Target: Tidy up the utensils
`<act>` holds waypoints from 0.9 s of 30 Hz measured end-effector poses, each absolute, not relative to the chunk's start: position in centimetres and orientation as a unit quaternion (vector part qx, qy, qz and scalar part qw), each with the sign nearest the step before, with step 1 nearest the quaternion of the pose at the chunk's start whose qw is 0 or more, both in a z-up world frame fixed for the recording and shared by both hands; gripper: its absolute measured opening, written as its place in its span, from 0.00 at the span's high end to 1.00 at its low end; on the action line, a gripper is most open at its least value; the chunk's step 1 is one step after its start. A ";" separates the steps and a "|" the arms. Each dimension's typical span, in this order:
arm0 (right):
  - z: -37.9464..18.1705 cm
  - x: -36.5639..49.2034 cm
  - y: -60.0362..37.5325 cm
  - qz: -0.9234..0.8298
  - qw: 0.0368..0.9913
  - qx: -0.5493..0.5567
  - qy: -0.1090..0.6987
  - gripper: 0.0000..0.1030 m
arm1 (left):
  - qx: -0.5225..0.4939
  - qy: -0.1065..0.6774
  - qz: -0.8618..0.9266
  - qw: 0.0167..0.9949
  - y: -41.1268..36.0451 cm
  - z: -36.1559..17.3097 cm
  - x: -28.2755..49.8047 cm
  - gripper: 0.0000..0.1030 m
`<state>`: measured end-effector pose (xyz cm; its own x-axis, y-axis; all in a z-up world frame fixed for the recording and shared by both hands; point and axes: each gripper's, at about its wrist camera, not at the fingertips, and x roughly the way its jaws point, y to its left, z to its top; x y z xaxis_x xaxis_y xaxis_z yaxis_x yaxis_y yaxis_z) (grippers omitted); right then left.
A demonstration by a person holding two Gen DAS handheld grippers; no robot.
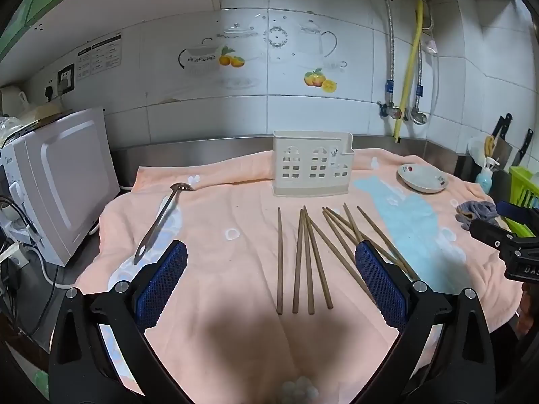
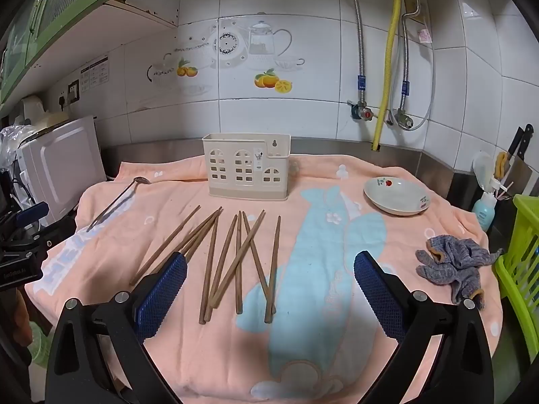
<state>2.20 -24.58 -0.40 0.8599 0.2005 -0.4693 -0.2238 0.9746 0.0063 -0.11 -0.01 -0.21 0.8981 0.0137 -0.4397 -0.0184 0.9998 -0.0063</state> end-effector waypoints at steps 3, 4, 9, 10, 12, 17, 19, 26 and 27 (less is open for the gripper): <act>-0.4 2.2 -24.6 0.110 0.964 -0.024 0.241 0.07 | -0.009 0.226 0.009 0.974 0.6 0.0 -0.2 0.05; -0.4 2.2 -24.6 0.110 0.964 -0.024 0.240 0.07 | -0.010 0.227 0.010 0.974 0.6 0.0 -0.2 0.05; -0.4 2.2 -24.6 0.110 0.964 -0.025 0.240 0.07 | -0.013 0.230 0.010 0.973 0.8 -0.1 0.0 0.05; -0.4 2.2 -24.6 0.110 0.964 -0.025 0.240 0.07 | -0.013 0.230 0.010 0.973 0.8 -0.1 0.0 0.05; -0.4 2.2 -24.6 0.110 0.964 -0.025 0.240 0.07 | -0.013 0.230 0.011 0.973 0.8 -0.1 0.0 0.05; -0.5 2.3 -24.6 0.110 0.964 -0.025 0.240 0.07 | -0.013 0.234 0.012 0.972 0.9 -0.1 0.2 0.05; -0.6 2.3 -24.7 0.110 0.964 -0.024 0.240 0.07 | -0.014 0.234 0.013 0.972 0.9 -0.1 0.2 0.05; -0.4 2.3 -24.7 0.111 0.964 -0.025 0.241 0.07 | -0.013 0.234 0.013 0.972 0.9 -0.2 0.2 0.05; -0.4 2.3 -24.4 0.111 0.964 -0.025 0.241 0.07 | -0.013 0.234 0.013 0.972 0.9 -0.2 0.2 0.05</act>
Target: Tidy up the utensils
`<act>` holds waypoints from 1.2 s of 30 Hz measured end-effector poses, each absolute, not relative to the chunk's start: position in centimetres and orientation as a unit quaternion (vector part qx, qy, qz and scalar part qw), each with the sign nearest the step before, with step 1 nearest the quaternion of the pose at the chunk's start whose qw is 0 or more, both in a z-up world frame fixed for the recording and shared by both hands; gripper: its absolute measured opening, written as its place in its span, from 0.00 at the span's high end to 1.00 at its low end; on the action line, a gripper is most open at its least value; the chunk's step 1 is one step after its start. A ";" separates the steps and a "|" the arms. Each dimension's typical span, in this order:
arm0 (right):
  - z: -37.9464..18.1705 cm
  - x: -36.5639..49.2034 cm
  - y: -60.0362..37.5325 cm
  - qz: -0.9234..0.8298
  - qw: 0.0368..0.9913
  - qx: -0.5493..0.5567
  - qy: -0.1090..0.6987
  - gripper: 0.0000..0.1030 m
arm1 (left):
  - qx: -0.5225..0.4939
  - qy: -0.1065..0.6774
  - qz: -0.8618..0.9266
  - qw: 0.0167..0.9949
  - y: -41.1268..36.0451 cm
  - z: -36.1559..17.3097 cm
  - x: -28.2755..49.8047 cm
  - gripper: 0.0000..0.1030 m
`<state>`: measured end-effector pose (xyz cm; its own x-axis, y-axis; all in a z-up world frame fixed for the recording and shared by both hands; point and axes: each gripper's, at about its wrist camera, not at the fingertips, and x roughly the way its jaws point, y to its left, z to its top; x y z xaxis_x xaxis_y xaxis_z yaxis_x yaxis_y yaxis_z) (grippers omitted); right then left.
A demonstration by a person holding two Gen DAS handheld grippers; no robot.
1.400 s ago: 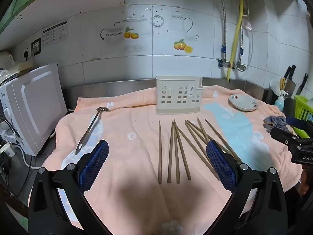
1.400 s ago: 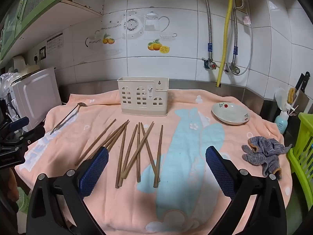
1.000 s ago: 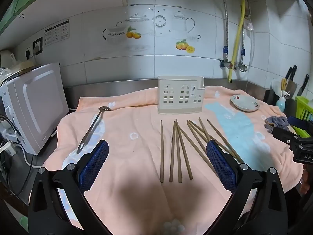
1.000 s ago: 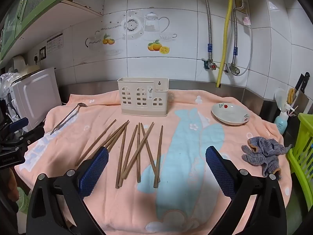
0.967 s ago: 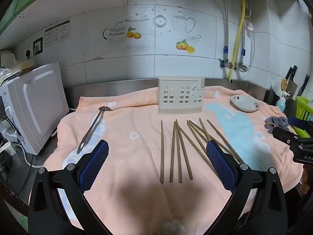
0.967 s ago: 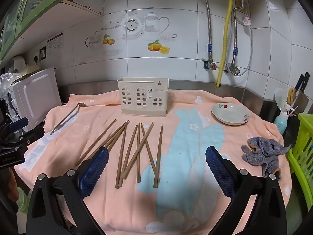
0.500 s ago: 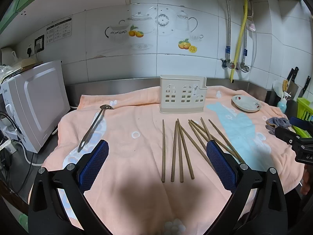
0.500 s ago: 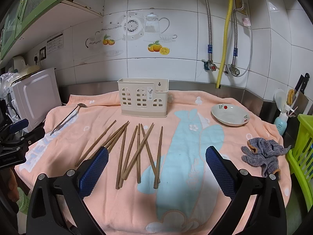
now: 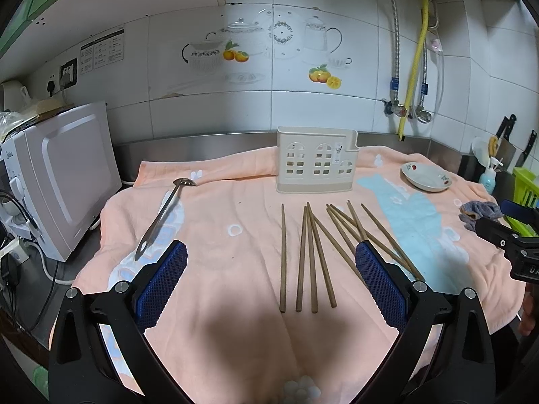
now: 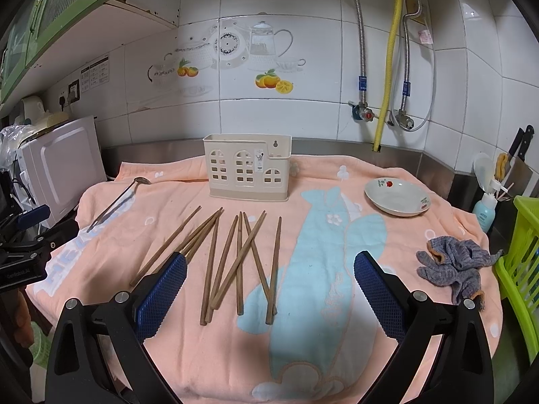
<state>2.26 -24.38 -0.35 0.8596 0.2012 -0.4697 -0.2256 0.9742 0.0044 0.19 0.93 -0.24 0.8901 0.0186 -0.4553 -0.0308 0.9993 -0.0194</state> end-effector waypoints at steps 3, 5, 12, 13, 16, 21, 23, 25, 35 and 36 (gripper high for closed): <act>-0.4 2.2 -24.2 0.111 0.964 -0.025 0.240 0.07 | -0.013 0.234 0.013 0.972 0.9 -0.3 0.2 0.05; -0.3 2.3 -24.2 0.111 0.964 -0.024 0.240 0.07 | -0.012 0.235 0.013 0.972 0.9 -0.2 0.2 0.05; -0.7 2.5 -24.4 0.112 0.964 -0.025 0.240 0.07 | -0.011 0.236 0.015 0.972 0.9 -0.4 0.3 0.05; -0.7 2.5 -24.4 0.112 0.964 -0.025 0.241 0.07 | -0.011 0.236 0.015 0.971 1.0 -0.4 0.3 0.05; -0.6 2.5 -24.3 0.112 0.964 -0.025 0.241 0.07 | -0.011 0.237 0.016 0.971 0.9 -0.4 0.3 0.05; -0.6 2.4 -24.3 0.112 0.964 -0.025 0.240 0.07 | -0.011 0.237 0.016 0.971 0.9 -0.4 0.3 0.05; -0.5 2.4 -24.2 0.113 0.964 -0.025 0.241 0.07 | -0.011 0.238 0.016 0.971 0.9 -0.5 0.3 0.05; -0.5 2.4 -24.2 0.113 0.964 -0.025 0.241 0.07 | -0.011 0.238 0.016 0.971 0.9 -0.5 0.3 0.05; -0.6 2.5 -24.1 0.115 0.963 -0.026 0.242 0.07 | -0.011 0.239 0.018 0.971 1.1 -0.5 0.3 0.05; -0.6 2.5 -24.0 0.115 0.963 -0.027 0.243 0.07 | -0.012 0.238 0.018 0.971 1.1 -0.5 0.3 0.05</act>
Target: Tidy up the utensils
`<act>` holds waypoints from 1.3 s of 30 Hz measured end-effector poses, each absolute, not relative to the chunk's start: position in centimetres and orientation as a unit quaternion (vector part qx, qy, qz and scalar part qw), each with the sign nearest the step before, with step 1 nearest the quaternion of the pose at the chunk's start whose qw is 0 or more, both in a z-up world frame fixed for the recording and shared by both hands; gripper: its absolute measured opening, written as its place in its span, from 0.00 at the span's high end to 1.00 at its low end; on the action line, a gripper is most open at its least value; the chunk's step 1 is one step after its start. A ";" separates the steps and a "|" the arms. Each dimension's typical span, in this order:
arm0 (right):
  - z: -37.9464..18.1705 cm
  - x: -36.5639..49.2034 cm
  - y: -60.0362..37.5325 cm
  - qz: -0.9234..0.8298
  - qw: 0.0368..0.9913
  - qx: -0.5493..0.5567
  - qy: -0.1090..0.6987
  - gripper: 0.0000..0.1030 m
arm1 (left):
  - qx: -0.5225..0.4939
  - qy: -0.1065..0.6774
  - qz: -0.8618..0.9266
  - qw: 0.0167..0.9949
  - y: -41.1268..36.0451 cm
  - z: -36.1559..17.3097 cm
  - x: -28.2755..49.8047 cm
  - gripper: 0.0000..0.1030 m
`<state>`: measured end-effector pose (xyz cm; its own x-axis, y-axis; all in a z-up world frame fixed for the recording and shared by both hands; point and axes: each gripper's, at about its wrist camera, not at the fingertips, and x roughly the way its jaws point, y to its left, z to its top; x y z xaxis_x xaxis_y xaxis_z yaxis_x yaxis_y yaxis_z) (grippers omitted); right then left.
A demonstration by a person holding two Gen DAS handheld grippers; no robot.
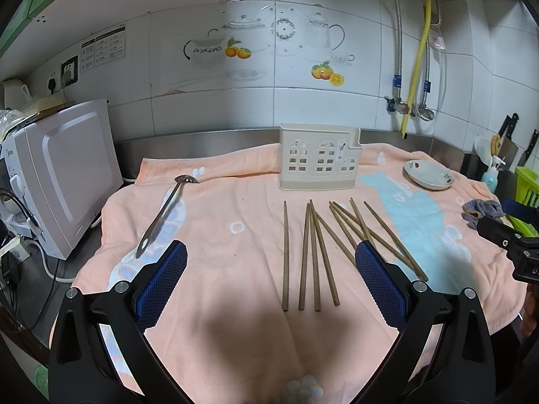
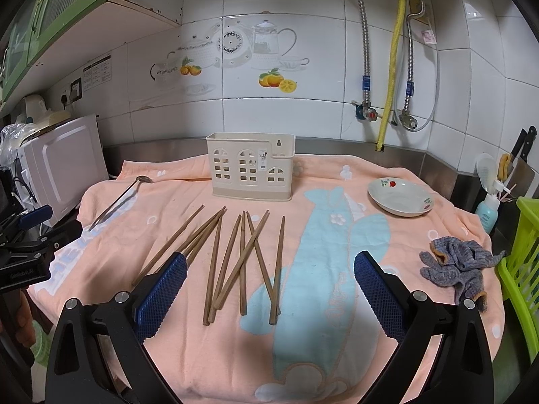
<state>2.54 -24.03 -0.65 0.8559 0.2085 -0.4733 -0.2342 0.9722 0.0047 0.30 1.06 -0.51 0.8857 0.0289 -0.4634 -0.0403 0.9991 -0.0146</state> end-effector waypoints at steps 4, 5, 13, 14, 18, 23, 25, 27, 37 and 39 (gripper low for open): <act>-0.8 2.6 -23.9 0.116 0.963 -0.027 0.243 0.07 | -0.012 0.239 0.018 0.971 1.1 -0.6 0.3 0.05; -0.8 2.6 -23.9 0.117 0.962 -0.027 0.244 0.07 | -0.012 0.241 0.018 0.970 1.1 -0.6 0.3 0.05; -1.4 2.8 -23.5 0.125 0.960 -0.024 0.249 0.07 | -0.013 0.243 0.020 0.970 1.2 -0.6 0.5 0.05; -1.5 2.8 -23.5 0.127 0.960 -0.022 0.250 0.07 | -0.012 0.242 0.021 0.970 1.2 -0.7 0.5 0.05; -1.9 3.0 -23.0 0.135 0.958 -0.022 0.253 0.07 | -0.016 0.244 0.021 0.969 1.5 -0.8 0.6 0.05; -2.8 3.5 -22.3 0.142 0.954 -0.022 0.263 0.07 | -0.016 0.244 0.031 0.969 1.8 -1.0 0.7 0.05; -3.3 3.8 -22.0 0.142 0.952 -0.024 0.269 0.07 | -0.018 0.245 0.031 0.969 2.0 -1.2 0.8 0.05; -3.9 4.2 -21.6 0.144 0.950 -0.025 0.276 0.07 | -0.020 0.247 0.032 0.968 2.2 -1.4 0.9 0.05; -5.6 5.7 -19.8 0.147 0.942 -0.033 0.298 0.13 | -0.030 0.260 0.031 0.965 3.1 -2.5 1.9 0.05; -5.8 6.1 -19.5 0.147 0.941 -0.033 0.303 0.14 | -0.031 0.262 0.031 0.964 3.3 -2.7 2.1 0.05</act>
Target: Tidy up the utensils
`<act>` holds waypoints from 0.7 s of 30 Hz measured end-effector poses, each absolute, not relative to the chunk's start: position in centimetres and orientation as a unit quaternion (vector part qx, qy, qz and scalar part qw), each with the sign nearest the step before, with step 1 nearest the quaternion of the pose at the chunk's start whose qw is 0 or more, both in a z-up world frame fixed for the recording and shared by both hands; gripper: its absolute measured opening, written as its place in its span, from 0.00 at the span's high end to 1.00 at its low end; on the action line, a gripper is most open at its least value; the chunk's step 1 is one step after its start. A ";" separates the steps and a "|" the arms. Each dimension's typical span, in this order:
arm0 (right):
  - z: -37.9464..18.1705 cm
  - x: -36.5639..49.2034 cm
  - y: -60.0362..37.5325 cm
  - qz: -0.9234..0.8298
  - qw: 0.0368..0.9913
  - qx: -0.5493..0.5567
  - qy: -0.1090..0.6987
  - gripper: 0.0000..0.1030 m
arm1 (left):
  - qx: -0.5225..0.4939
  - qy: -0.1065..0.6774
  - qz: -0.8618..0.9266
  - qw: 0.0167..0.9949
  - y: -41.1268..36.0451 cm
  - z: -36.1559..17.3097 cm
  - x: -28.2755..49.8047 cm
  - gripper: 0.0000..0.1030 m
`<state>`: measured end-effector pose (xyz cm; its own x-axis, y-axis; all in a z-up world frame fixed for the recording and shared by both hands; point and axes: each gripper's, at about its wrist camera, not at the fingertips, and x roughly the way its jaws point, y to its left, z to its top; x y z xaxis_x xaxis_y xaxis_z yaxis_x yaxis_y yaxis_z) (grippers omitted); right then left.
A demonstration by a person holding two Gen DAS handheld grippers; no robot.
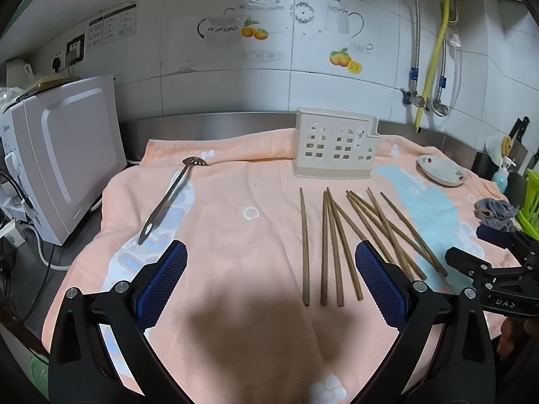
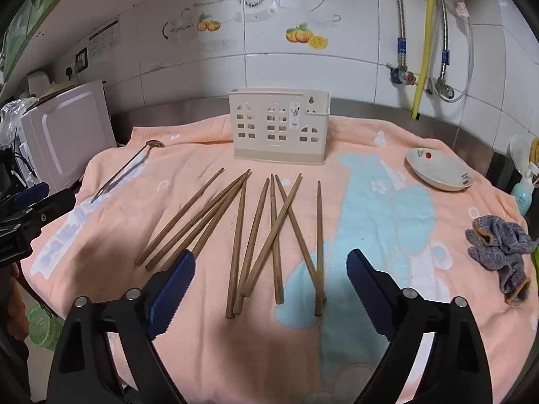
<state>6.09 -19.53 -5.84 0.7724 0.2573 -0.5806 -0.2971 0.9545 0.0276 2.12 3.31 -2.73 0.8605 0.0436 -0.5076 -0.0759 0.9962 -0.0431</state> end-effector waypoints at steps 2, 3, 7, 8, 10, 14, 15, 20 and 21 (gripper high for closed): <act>-6.0 6.4 -19.4 0.145 0.940 -0.032 0.307 0.14 | -0.032 0.264 0.030 0.963 3.5 -2.9 2.4 0.05; -6.1 6.5 -19.4 0.144 0.940 -0.031 0.308 0.14 | -0.033 0.265 0.030 0.963 3.6 -3.0 2.5 0.05; -6.5 7.1 -19.6 0.140 0.939 -0.027 0.314 0.15 | -0.036 0.271 0.027 0.962 3.8 -3.5 3.1 0.05; -6.6 7.3 -19.7 0.140 0.938 -0.025 0.316 0.15 | -0.037 0.273 0.026 0.961 3.9 -3.6 3.3 0.05; -6.7 7.6 -19.7 0.138 0.937 -0.023 0.319 0.15 | -0.038 0.277 0.026 0.960 4.0 -3.8 3.6 0.05; -7.2 8.5 -19.8 0.143 0.933 -0.016 0.329 0.32 | -0.041 0.283 0.027 0.958 4.2 -4.3 4.3 0.05; -7.3 8.6 -19.8 0.142 0.933 -0.016 0.331 0.32 | -0.041 0.284 0.027 0.958 4.2 -4.3 4.4 0.05; -8.1 9.4 -19.2 0.143 0.930 -0.012 0.338 0.37 | -0.042 0.291 0.024 0.955 4.6 -5.0 5.3 0.05; -8.2 9.5 -19.0 0.143 0.929 -0.011 0.340 0.38 | -0.042 0.293 0.023 0.955 4.6 -5.1 5.4 0.05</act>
